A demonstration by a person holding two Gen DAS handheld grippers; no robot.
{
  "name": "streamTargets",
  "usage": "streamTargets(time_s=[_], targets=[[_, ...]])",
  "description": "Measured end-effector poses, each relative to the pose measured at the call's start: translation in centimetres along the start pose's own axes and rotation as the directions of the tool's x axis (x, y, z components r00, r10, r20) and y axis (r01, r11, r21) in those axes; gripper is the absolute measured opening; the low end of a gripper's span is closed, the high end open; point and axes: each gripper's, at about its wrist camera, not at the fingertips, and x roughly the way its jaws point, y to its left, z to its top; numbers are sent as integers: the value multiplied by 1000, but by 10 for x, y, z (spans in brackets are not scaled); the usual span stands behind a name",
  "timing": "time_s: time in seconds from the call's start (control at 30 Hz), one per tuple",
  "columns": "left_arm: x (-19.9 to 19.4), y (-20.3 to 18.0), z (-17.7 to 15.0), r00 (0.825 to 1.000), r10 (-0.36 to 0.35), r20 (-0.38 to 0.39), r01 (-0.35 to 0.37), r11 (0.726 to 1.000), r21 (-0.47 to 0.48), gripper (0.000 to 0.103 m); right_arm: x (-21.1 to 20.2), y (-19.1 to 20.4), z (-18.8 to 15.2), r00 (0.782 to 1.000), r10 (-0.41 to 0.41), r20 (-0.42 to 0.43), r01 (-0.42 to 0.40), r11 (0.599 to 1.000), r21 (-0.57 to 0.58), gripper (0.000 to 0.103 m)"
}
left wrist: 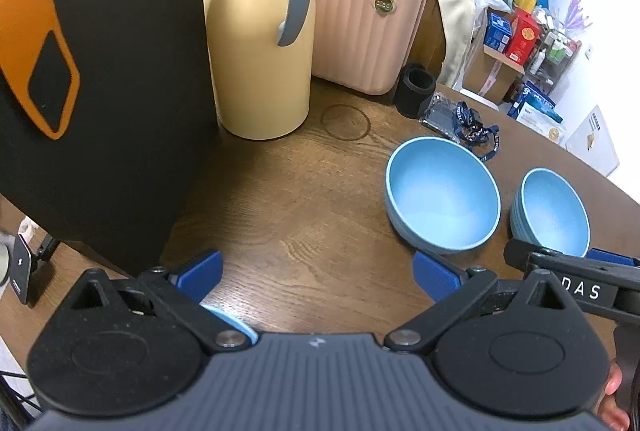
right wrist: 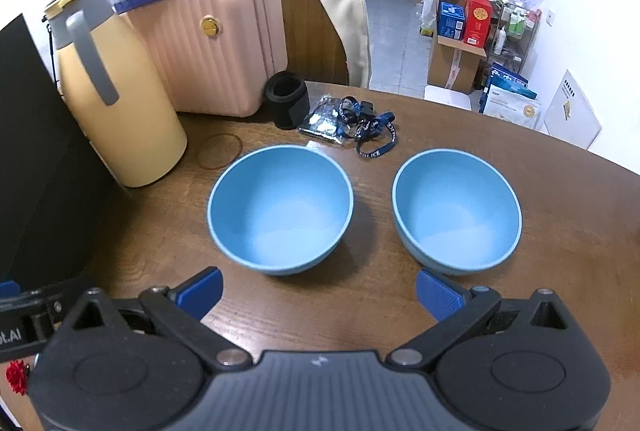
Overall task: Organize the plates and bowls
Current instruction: 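Bring both open grippers to the rim of the second light-blue bowl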
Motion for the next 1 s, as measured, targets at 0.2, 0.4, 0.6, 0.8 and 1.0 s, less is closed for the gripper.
streamTargets(time_s=[0.2, 0.4, 0.6, 0.8, 1.0], targets=[[12, -13, 10, 1000, -16, -5, 16, 999, -37, 103, 15, -7, 18, 1000, 7, 1, -7, 1000, -22, 103], [27, -25, 22, 1000, -12, -15, 10, 996, -86, 103, 35, -10, 39, 1000, -3, 3, 3, 997, -75, 103], [39, -38, 32, 1000, -2, -12, 0, 992, -128, 103, 51, -18, 66, 1000, -3, 19, 5, 993, -118, 103], [54, -44, 39, 999, 27, -25, -31, 978, -205, 103, 73, -26, 87, 999, 32, 5, -31, 986, -162, 102], [71, -52, 42, 998, 47, -39, -56, 958, -283, 103, 96, -30, 103, 996, 85, 6, -82, 973, -217, 101]])
